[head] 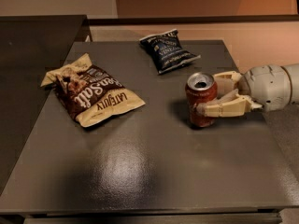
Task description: Place coke can upright
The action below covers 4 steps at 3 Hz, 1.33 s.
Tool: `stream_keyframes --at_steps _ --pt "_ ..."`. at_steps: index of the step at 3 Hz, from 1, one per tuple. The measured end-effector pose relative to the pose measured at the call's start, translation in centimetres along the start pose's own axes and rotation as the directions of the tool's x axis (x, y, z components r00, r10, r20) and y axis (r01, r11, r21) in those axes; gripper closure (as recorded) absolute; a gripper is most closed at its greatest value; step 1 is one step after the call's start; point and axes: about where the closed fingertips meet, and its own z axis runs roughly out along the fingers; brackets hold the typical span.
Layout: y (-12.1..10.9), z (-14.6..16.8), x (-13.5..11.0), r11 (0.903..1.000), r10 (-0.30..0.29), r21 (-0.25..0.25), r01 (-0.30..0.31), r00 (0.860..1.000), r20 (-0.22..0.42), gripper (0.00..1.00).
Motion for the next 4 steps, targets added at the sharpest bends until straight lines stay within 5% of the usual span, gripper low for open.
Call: stream_keyframes --at_steps 1,4 --pt "-0.2 0.0 0.5 0.9998 0.019 -0.004 -0.018 0.999 0.050 1.00" --pt "-0.5 0.2 2.3 0.9986 0.053 0.004 -0.054 0.995 0.085 0.36"
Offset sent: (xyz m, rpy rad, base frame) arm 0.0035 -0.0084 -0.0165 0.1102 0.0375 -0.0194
